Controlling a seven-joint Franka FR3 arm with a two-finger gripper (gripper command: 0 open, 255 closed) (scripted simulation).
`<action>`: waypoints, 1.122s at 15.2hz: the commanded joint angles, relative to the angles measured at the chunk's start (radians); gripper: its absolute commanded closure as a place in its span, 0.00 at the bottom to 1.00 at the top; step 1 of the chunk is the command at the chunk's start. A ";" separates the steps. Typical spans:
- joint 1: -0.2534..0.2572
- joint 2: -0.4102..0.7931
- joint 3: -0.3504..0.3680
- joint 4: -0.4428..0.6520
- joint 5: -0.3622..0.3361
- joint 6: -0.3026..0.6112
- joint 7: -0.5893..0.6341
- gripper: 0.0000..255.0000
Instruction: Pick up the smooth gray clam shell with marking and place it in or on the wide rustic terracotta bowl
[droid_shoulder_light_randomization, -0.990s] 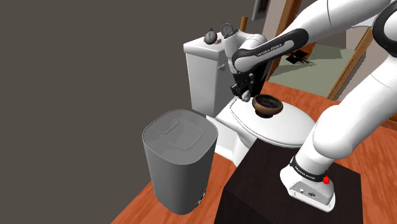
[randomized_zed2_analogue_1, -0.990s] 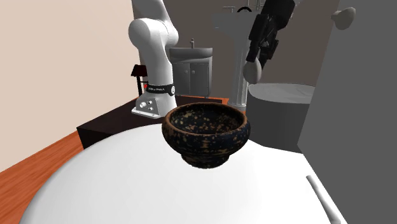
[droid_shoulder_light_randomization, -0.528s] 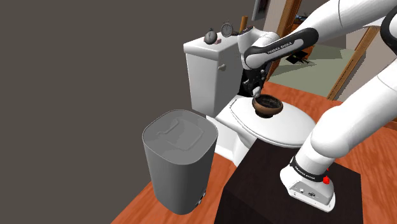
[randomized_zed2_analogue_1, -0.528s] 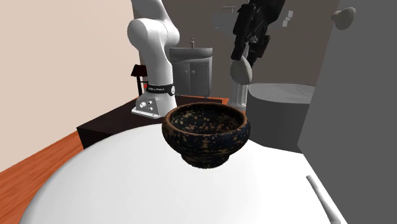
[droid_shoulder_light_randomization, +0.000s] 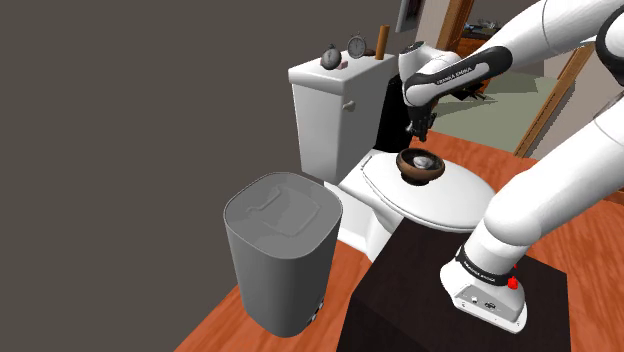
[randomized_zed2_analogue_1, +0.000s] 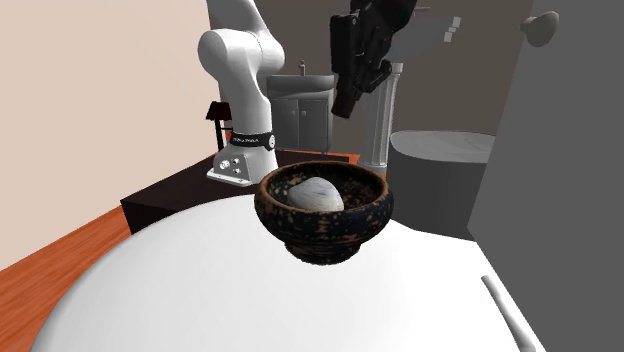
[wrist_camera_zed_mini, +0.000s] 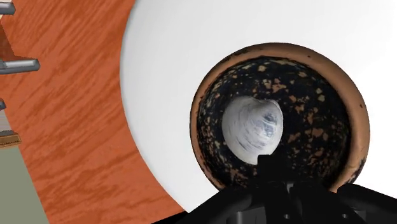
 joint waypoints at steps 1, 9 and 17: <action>0.000 0.000 0.001 0.000 0.000 0.000 0.001 0.00; -0.191 -0.051 -0.096 -0.324 -0.035 0.556 0.636 0.00; -0.209 0.090 -0.122 -0.321 -0.074 0.699 0.663 0.00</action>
